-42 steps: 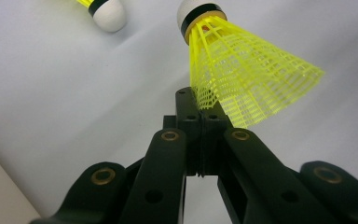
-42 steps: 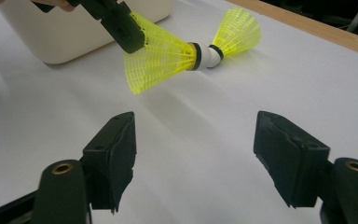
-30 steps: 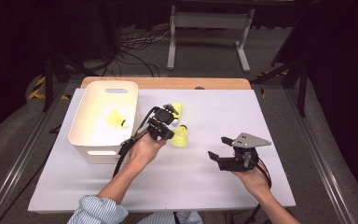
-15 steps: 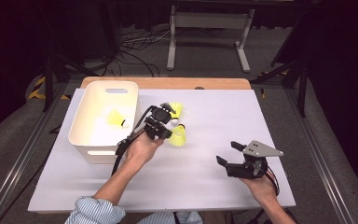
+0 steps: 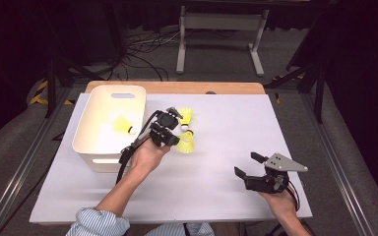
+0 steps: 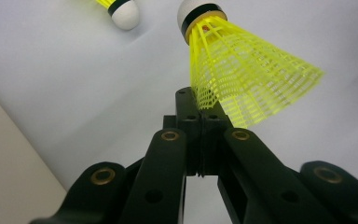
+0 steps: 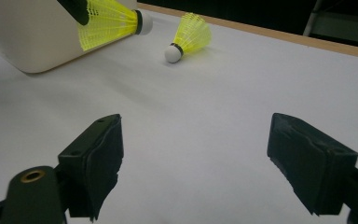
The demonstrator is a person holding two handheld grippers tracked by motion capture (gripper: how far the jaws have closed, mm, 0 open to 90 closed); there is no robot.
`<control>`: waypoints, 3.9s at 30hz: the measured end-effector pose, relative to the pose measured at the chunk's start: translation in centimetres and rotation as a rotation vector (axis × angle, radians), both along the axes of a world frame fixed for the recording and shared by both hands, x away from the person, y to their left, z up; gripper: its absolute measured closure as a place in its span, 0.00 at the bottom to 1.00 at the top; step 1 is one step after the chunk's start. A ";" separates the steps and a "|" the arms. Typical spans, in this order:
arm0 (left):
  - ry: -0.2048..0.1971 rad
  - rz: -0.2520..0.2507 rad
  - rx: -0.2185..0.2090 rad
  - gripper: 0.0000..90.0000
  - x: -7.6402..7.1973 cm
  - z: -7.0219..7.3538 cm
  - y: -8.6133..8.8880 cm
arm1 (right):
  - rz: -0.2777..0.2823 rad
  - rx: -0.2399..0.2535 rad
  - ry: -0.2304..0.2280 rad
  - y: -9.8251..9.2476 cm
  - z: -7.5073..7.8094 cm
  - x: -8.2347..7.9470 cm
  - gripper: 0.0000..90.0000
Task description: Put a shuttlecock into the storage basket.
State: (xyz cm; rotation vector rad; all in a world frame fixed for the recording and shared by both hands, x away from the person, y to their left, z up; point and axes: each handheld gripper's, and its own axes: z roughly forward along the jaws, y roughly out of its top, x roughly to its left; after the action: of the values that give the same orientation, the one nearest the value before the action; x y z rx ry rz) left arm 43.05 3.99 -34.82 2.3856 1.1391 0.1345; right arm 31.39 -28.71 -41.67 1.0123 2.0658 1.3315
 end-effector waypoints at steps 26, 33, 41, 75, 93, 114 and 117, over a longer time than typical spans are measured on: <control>-0.021 0.013 -0.013 1.00 -0.4 1.5 0.9 | -0.073 0.035 -0.014 -2.4 -1.9 -1.1 0.18; -0.017 0.016 -0.013 1.00 -0.5 1.8 1.2 | -0.072 0.019 -0.011 -2.5 -2.1 -1.2 0.17; -0.019 0.023 -0.007 1.00 -0.6 2.2 1.6 | -0.064 0.016 -0.012 -2.4 -2.2 -1.3 0.17; -0.033 0.059 -0.011 1.00 0.3 4.9 4.5 | -0.058 0.012 -0.008 -2.3 -2.4 -1.2 0.17; -0.044 0.072 -0.022 1.00 0.7 6.1 5.4 | -0.062 0.021 -0.008 -2.4 -2.4 -1.1 0.17; -0.060 0.090 -0.026 1.00 0.9 7.1 6.7 | -0.057 0.015 -0.005 -2.4 -2.4 -1.1 0.17; -0.061 0.095 -0.032 1.00 1.0 7.2 6.9 | -0.058 0.016 -0.005 -2.4 -2.4 -1.1 0.17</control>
State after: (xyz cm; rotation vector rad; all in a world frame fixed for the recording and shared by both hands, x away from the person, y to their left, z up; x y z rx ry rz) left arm 44.07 10.93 -27.64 2.2844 1.2171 0.2180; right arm 30.34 -31.09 -44.09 1.0660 2.0102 1.3223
